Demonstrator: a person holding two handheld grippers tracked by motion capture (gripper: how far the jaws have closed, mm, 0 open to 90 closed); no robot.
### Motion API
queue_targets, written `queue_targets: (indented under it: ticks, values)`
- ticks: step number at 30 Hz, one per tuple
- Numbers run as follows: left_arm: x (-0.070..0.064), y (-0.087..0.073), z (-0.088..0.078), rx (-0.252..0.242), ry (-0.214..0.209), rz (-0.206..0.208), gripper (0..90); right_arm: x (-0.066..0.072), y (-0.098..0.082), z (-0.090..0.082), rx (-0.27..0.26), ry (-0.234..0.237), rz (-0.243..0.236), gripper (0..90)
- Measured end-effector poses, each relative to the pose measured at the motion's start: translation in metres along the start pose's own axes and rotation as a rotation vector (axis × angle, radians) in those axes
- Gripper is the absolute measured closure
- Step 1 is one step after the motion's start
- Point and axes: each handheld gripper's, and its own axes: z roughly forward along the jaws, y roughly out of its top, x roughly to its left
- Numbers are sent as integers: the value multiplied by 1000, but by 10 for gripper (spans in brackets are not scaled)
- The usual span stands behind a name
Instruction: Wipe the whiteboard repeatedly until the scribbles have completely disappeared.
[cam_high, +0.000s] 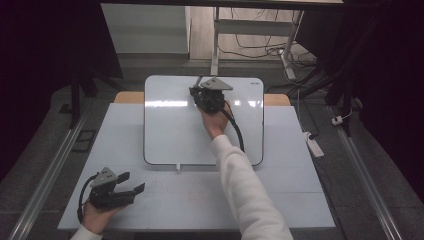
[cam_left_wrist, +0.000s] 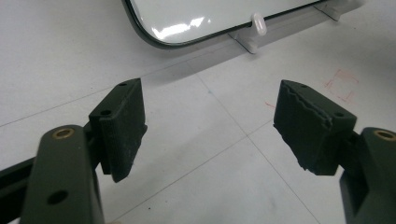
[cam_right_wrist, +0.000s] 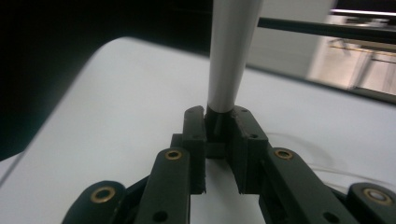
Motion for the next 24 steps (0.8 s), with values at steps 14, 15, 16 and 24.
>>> queue_targets:
  ticks: [14, 15, 16, 24]
  values:
    - [-1, 1, 1, 2, 2, 2, 261, -25, 9, -8, -42, -73, 45, 772]
    - [0, 1, 2, 2, 1, 2, 261, -29, 9, -8, -50, -77, 68, 772]
    - [0, 1, 2, 1, -1, 2, 261, -28, 9, -8, -45, -77, 66, 772]
    - [0, 1, 1, -1, 2, 4, 261, -8, 1, -8, 6, -39, -20, 772]
